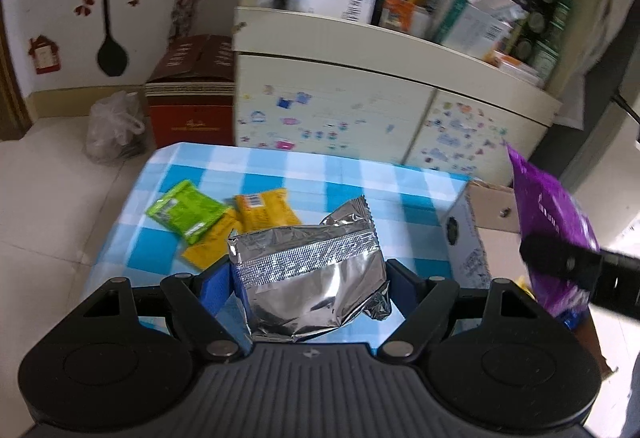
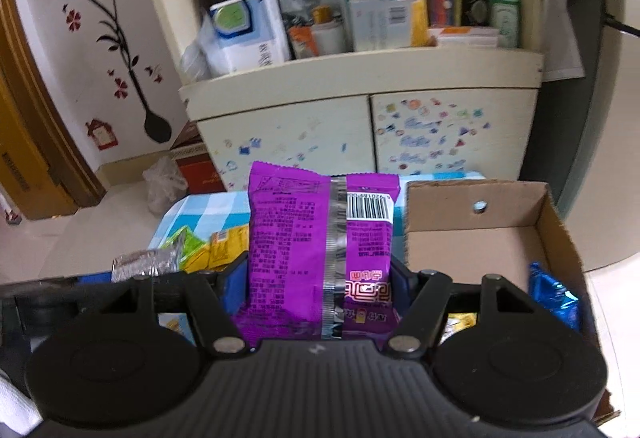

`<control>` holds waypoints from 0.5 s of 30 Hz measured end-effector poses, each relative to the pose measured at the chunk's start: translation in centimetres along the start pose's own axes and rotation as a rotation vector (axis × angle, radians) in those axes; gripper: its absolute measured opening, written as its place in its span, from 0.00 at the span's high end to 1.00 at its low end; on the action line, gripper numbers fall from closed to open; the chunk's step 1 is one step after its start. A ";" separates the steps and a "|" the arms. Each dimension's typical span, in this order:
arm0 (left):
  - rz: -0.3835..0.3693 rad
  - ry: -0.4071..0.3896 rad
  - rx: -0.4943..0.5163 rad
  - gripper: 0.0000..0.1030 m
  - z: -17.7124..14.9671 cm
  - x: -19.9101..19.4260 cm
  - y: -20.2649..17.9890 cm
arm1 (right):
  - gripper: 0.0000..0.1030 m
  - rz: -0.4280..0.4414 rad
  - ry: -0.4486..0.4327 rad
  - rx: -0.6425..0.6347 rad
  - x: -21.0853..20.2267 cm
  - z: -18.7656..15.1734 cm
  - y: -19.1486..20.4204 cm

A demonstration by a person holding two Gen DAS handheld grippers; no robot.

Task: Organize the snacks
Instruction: 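Carry the silver and purple packets over the cardboard box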

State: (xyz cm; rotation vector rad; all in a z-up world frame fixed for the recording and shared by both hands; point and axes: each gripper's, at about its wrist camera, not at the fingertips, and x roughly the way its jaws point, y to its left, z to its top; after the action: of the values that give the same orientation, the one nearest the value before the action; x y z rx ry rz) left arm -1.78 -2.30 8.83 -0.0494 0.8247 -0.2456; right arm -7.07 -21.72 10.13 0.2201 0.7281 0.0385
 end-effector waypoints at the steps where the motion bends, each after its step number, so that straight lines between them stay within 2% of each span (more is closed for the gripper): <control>1: -0.010 0.000 0.011 0.19 -0.1 0.1 -0.4 | 0.34 -0.005 -0.006 0.006 -0.2 0.1 -0.4; 15: -0.187 0.009 0.173 0.19 -2.8 1.2 -6.9 | 0.34 -0.075 -0.052 0.113 -2.7 0.8 -6.2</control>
State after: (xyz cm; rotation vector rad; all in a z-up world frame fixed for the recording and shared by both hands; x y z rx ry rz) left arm -4.44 -9.13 7.02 0.0372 0.8054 -0.4931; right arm -8.76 -28.26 11.16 0.3005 0.6868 -0.0791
